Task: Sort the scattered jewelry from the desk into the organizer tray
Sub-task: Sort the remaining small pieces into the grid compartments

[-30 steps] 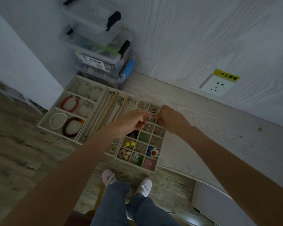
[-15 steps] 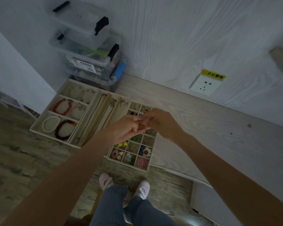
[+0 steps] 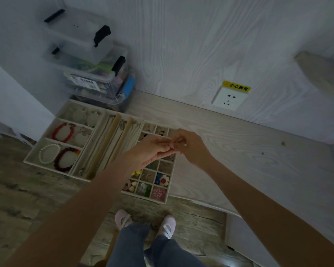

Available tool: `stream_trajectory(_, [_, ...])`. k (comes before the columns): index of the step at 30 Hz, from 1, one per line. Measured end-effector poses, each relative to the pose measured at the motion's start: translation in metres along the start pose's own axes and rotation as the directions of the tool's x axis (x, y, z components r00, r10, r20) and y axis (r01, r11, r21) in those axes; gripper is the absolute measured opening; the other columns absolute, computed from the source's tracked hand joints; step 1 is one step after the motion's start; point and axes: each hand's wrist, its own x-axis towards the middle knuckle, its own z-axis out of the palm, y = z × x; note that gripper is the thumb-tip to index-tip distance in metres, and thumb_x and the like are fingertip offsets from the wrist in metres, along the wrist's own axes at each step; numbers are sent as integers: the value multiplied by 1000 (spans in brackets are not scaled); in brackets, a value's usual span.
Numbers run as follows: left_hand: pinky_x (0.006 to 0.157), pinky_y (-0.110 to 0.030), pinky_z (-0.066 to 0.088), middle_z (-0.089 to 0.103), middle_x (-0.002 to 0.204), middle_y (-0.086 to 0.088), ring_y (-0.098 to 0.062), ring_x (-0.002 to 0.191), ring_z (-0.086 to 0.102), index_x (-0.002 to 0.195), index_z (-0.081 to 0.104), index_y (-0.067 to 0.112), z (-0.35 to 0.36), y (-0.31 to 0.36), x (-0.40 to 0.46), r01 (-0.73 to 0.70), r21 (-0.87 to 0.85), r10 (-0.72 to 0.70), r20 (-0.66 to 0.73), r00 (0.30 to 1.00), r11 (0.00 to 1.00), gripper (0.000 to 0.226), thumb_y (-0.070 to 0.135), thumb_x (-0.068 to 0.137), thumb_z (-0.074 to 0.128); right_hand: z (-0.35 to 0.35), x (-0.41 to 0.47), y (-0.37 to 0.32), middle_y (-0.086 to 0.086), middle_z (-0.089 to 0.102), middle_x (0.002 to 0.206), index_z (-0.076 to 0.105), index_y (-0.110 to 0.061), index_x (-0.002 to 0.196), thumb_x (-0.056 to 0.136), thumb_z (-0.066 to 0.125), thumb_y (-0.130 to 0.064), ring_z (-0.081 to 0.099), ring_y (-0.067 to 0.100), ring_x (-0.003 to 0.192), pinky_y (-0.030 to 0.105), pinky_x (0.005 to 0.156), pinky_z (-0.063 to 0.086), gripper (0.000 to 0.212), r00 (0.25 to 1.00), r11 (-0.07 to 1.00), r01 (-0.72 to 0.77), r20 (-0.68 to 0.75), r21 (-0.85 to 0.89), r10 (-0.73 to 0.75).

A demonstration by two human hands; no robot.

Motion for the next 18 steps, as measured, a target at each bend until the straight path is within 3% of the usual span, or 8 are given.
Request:
stream_trajectory(3, [77,-20,56,72,97,-16,-21,91,70,100,66,-2,0,-3,4,-54,177,63,-41,997,983,22,-12,85,54,-2,0,8,4,69,83,56,-21,74,83,68,-12,65,16,76,23,64,51,17,995,991,-86,-36,98,90])
stream_trajectory(7, [75,-22,57,72,92,-16,-20,85,71,102,67,-4,0,-5,11,-79,277,114,-113,987,958,19,-5,84,62,-4,-1,11,8,70,81,62,-11,87,85,65,-8,65,10,67,11,52,47,5,996,976,-74,-36,206,84])
stream_trajectory(11, [58,-13,52,71,82,-9,-8,64,69,99,67,-1,2,-1,19,-98,385,166,-147,975,918,16,4,84,66,-7,7,12,8,70,81,65,-11,85,84,66,-10,64,9,66,6,50,43,3,992,974,-93,-62,206,107])
stream_trajectory(13, [57,-11,50,68,78,-4,-7,64,65,98,67,1,2,2,28,-148,538,274,-162,948,830,17,10,84,67,-7,16,13,5,68,80,66,-10,85,84,67,-11,61,5,65,3,50,40,2,986,978,-119,-92,174,136])
stream_trajectory(15, [64,-15,47,68,81,-4,-10,71,62,97,69,5,-1,8,38,-205,705,398,-118,910,679,16,16,85,67,-8,28,14,5,68,84,68,-8,87,83,68,-12,59,6,70,5,58,41,6,979,982,-138,-130,131,155])
stream_trajectory(18, [73,-19,44,69,85,1,-9,77,61,95,73,12,-6,16,54,-224,799,449,-64,891,558,14,19,85,67,-13,45,14,12,70,96,71,-4,91,83,68,-12,57,12,82,15,63,40,12,969,974,-201,-125,106,214])
